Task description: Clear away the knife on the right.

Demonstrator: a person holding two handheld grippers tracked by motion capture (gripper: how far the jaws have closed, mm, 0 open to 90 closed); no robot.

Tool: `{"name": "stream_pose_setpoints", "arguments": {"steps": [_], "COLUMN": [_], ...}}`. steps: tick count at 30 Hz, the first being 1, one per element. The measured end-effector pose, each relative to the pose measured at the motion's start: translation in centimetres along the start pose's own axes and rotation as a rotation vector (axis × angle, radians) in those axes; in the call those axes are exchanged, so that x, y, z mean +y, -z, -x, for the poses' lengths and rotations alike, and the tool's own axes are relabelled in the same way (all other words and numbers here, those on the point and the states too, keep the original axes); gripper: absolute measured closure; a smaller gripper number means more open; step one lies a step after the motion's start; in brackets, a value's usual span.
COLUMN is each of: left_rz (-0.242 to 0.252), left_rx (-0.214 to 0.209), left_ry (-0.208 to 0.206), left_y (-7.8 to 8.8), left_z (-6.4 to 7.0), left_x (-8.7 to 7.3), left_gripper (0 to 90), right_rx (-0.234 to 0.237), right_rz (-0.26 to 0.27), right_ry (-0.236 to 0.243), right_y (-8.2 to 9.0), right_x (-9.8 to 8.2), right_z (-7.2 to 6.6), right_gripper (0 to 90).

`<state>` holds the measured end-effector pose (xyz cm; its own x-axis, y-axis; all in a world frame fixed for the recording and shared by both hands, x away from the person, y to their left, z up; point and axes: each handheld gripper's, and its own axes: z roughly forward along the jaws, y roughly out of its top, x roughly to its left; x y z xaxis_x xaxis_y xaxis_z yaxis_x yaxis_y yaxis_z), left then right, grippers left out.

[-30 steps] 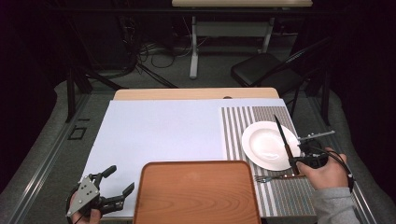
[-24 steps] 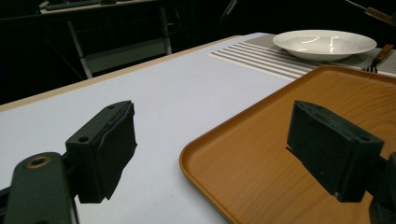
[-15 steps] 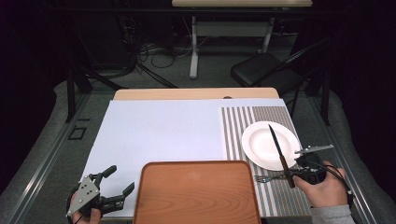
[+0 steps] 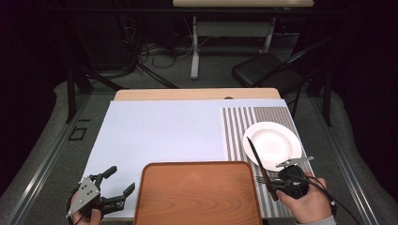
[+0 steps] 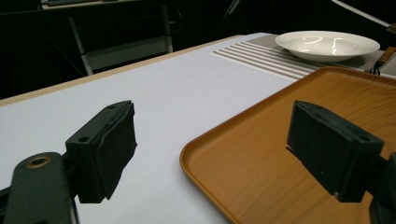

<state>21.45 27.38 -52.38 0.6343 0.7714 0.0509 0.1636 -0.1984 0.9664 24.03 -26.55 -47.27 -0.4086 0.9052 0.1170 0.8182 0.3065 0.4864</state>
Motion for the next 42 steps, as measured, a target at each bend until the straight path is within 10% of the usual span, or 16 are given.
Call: {"name": "stream_pose_setpoints", "arguments": {"steps": [19,27,29,30,31,32,42], "left_rz": [-0.001,0.004,0.003,0.004,0.004,0.003,-0.002], "left_rx": [-0.003,-0.006,-0.007,-0.007,-0.008,-0.008,-0.011], "left_ry": [-0.008,-0.01,-0.009,-0.009,-0.009,-0.01,-0.012], "left_y": [0.0,0.1,0.1,0.1,0.1,0.1,0.1], "left_z": [0.1,0.2,0.2,0.2,0.2,0.2,0.1], "left_x": [0.1,0.1,0.1,0.1,0.1,0.1,0.1], "left_gripper": [15.7,15.7,15.7,15.7,15.7,15.7,15.7], "right_rx": [0.111,0.139,0.123,0.154,0.152,0.129,0.12], "right_rz": [-0.098,-0.101,-0.214,-0.085,-0.078,-0.144,-0.203], "right_ry": [0.051,0.03,0.051,0.01,0.0,0.007,0.01], "right_y": [-3.0,-3.8,-3.4,-4.4,-4.6,-4.5,-5.0], "right_x": [-1.6,-2.5,-2.3,-2.9,-3.0,-2.9,-3.1], "right_z": [-4.5,-5.1,-5.1,-5.3,-5.4,-5.5,-5.2], "right_gripper": [75.8,75.8,75.8,75.8,75.8,75.8,75.3]}}
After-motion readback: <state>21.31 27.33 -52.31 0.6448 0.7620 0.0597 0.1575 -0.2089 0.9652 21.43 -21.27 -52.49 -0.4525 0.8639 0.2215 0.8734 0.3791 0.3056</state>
